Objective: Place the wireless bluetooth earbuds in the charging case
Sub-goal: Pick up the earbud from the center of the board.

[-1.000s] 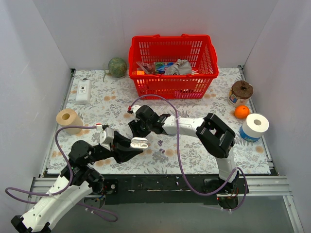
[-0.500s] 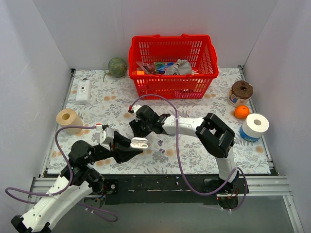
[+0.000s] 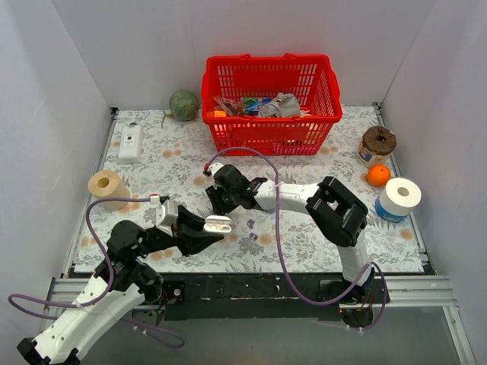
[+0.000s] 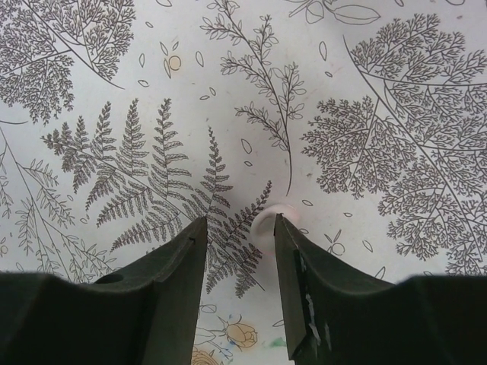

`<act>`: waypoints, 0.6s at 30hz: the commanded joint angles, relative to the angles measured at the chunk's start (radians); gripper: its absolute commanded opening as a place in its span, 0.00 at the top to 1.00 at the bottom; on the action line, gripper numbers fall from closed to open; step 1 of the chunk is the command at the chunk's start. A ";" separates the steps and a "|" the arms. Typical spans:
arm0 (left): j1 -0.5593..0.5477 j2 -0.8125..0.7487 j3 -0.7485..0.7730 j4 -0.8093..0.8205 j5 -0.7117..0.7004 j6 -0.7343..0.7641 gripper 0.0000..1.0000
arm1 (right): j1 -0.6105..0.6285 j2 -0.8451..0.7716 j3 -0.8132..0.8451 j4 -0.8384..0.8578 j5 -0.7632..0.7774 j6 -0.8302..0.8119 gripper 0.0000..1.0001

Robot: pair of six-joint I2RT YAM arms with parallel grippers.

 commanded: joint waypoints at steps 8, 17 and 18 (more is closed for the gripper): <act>-0.001 -0.006 -0.011 0.021 0.003 -0.006 1.00 | -0.013 0.006 -0.002 -0.051 0.075 0.015 0.57; -0.003 -0.004 -0.017 0.031 0.003 -0.010 1.00 | -0.016 0.000 -0.006 -0.062 0.109 0.019 0.64; -0.001 -0.001 -0.016 0.032 0.003 -0.010 1.00 | -0.016 -0.001 -0.009 -0.062 0.111 0.019 0.65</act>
